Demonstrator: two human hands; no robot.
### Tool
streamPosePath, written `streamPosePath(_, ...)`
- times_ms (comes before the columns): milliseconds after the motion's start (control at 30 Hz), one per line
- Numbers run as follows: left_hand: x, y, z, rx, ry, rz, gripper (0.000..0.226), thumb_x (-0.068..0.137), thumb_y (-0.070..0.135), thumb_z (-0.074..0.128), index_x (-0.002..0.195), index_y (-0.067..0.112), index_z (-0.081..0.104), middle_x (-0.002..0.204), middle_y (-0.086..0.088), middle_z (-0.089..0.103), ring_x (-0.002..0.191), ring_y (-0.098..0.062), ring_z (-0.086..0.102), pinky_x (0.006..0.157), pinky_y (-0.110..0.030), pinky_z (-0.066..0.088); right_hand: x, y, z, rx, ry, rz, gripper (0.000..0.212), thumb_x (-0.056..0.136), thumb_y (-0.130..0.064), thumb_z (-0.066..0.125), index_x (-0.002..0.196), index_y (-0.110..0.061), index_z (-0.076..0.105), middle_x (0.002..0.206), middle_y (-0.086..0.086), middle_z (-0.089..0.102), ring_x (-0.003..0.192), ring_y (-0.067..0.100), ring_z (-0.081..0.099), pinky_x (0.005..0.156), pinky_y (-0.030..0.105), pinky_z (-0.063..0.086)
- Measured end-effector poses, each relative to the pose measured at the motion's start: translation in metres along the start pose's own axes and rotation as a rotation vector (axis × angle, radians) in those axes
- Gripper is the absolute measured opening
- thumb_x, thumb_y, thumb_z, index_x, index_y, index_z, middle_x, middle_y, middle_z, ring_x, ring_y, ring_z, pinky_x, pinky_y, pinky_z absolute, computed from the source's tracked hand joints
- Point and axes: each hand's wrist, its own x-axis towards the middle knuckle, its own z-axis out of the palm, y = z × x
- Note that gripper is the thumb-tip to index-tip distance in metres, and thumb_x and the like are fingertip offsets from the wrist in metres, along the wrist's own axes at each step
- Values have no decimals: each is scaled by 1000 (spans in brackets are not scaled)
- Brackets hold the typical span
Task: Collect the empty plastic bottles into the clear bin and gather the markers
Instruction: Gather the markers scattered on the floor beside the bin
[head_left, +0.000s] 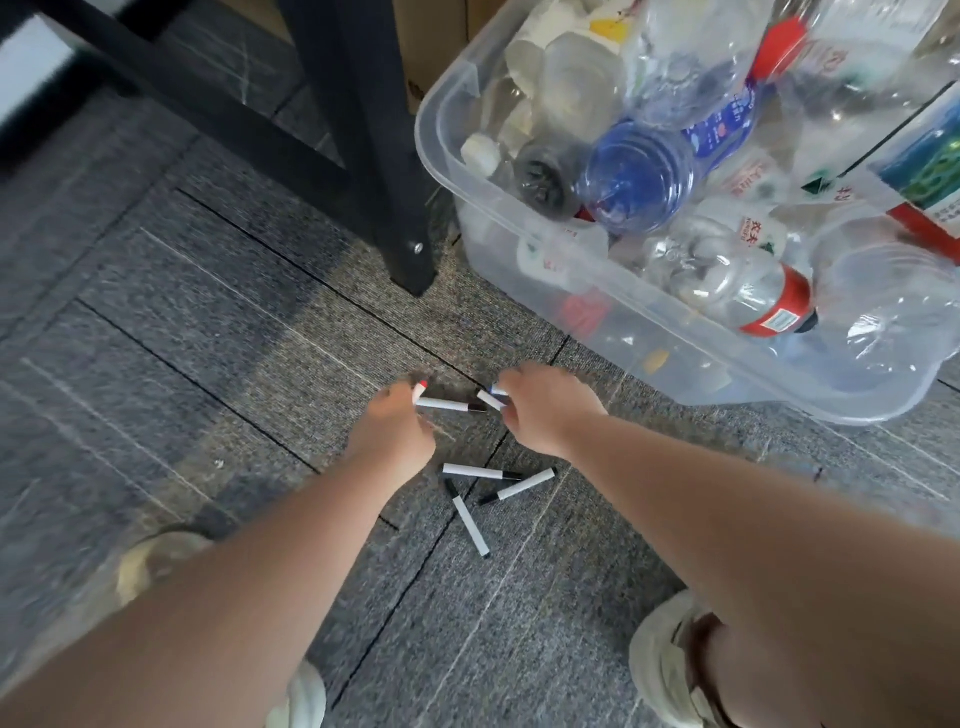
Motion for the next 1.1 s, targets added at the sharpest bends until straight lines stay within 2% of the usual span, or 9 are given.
streamPosePath(200,2,-17,8,77,51,93,40,94,9,52,134,7,44,111,-7,48,61,-6,42,45,-17,28,18,-13,24,46,-34,173,32,85,5,58,114,-8,55,92,3,55,86,23,59,77,36,56)
streamPosePath(333,11,-10,16,105,65,191,42,93,7,54,134,8,45,111,-5,45,66,-7,45,50,-17,30,12,-3,24,88,-11,215,26,88,-12,62,113,-10,53,101,4,57,86,22,59,68,32,54)
streamPosePath(433,14,3,23,102,81,282,46,92,3,54,136,8,44,121,-8,46,77,-11,48,63,-21,38,4,4,12,98,43,204,24,90,-20,57,111,-13,50,95,3,56,81,23,56,62,33,49)
streamPosePath(567,24,13,35,185,37,318,55,89,0,57,140,11,40,131,-8,43,110,-20,49,92,-31,47,-2,4,-6,88,136,131,7,89,-17,48,88,-16,41,71,-4,44,70,20,49,58,28,42)
streamPosePath(667,31,16,40,254,5,287,54,87,-2,58,138,10,42,130,-9,45,116,-24,46,97,-37,46,-6,3,-9,88,86,75,10,91,-14,40,81,-15,42,66,-1,46,64,18,49,55,26,42)
streamPosePath(800,28,15,35,261,-19,243,43,92,2,53,133,5,42,123,-13,50,113,-26,48,95,-36,46,-11,-2,-5,33,-200,-23,7,95,-15,37,90,-17,41,69,-2,51,60,14,50,54,26,45)
streamPosePath(900,22,8,23,212,1,240,32,94,6,50,126,3,45,115,-14,52,102,-26,53,85,-35,47,-19,-8,3,-119,-414,-132,9,91,-17,48,100,-18,45,81,-1,57,64,13,52,59,25,48)
streamPosePath(1000,17,2,11,169,61,230,28,99,15,43,122,1,45,112,-13,51,94,-24,55,75,-30,48,-24,-13,19,-242,-482,-217,18,89,-15,55,107,-16,51,81,-1,56,66,14,50,57,24,44)
streamPosePath(1100,7,0,5,90,110,200,27,100,20,40,119,1,44,88,-5,50,65,-11,45,52,-16,32,-26,-17,33,-331,-494,-253,18,92,-10,55,110,-12,54,74,-2,50,60,12,45,51,23,39)
